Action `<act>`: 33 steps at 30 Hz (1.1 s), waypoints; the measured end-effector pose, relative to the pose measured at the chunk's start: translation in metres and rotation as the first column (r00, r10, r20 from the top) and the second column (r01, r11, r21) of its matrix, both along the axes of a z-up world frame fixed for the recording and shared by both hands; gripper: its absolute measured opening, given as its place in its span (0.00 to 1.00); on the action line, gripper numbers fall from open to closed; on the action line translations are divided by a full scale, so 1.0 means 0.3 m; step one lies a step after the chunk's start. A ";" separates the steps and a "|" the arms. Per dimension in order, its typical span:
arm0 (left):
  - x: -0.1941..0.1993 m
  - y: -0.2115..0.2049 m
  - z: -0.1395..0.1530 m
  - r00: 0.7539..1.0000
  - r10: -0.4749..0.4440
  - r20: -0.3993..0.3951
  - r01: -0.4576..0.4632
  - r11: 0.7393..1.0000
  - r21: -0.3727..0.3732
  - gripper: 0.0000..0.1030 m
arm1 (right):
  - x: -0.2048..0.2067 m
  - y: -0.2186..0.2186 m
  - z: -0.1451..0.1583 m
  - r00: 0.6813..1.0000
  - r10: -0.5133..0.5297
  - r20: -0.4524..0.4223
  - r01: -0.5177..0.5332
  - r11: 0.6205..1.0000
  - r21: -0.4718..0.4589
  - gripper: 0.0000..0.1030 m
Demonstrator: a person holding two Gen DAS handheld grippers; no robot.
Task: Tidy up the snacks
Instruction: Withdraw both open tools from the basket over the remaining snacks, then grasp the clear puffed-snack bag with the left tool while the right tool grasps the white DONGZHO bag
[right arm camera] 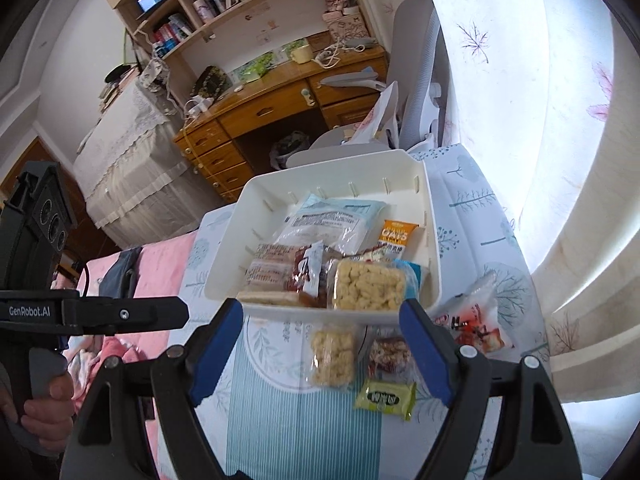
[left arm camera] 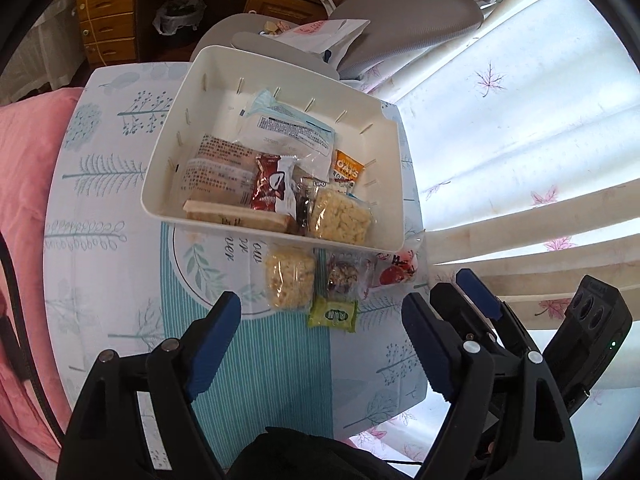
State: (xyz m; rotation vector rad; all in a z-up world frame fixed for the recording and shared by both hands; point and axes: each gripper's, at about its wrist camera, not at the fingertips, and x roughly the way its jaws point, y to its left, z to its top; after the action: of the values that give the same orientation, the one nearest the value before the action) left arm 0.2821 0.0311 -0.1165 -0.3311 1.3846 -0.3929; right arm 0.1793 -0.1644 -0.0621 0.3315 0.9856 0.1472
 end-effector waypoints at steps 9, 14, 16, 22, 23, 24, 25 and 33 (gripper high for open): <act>-0.163 -0.043 -0.011 0.996 0.086 0.033 -0.086 0.996 0.007 0.79 | -0.079 -0.056 -0.015 0.996 0.087 -0.032 -0.086 0.996 0.027 0.79; -0.255 -0.074 -0.041 0.990 0.125 0.066 -0.125 0.992 0.001 0.79 | -0.115 -0.096 -0.034 0.991 0.125 -0.049 -0.124 0.992 0.032 0.79; -0.290 -0.089 -0.061 0.987 0.140 0.079 -0.141 0.990 0.003 0.79 | -0.126 -0.115 -0.047 0.988 0.140 -0.062 -0.138 0.990 0.029 0.79; -0.347 -0.138 -0.138 0.983 0.173 0.067 -0.174 0.985 0.016 0.79 | -0.143 -0.172 -0.102 0.980 0.165 -0.108 -0.164 0.986 0.013 0.79; -0.352 -0.148 -0.153 0.982 0.179 0.067 -0.181 0.983 0.022 0.79 | -0.144 -0.183 -0.114 0.979 0.164 -0.117 -0.164 0.986 0.009 0.79; -0.356 -0.155 -0.166 0.980 0.185 0.068 -0.187 0.982 0.026 0.79 | -0.145 -0.191 -0.121 0.979 0.164 -0.121 -0.164 0.986 0.007 0.79; -0.357 -0.163 -0.178 0.979 0.191 0.068 -0.193 0.981 0.028 0.79 | -0.146 -0.202 -0.130 0.979 0.162 -0.125 -0.163 0.987 0.002 0.79; -0.311 -0.222 -0.291 0.967 0.243 0.070 -0.248 0.966 0.071 0.79 | -0.131 -0.290 -0.220 0.985 0.115 -0.127 -0.121 0.992 -0.041 0.79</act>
State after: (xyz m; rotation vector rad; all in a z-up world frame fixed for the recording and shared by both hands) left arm 0.1889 -0.0355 -0.2038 -0.4168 1.2773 -0.1409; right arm 0.1401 -0.2513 -0.1282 0.2394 1.1310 0.2116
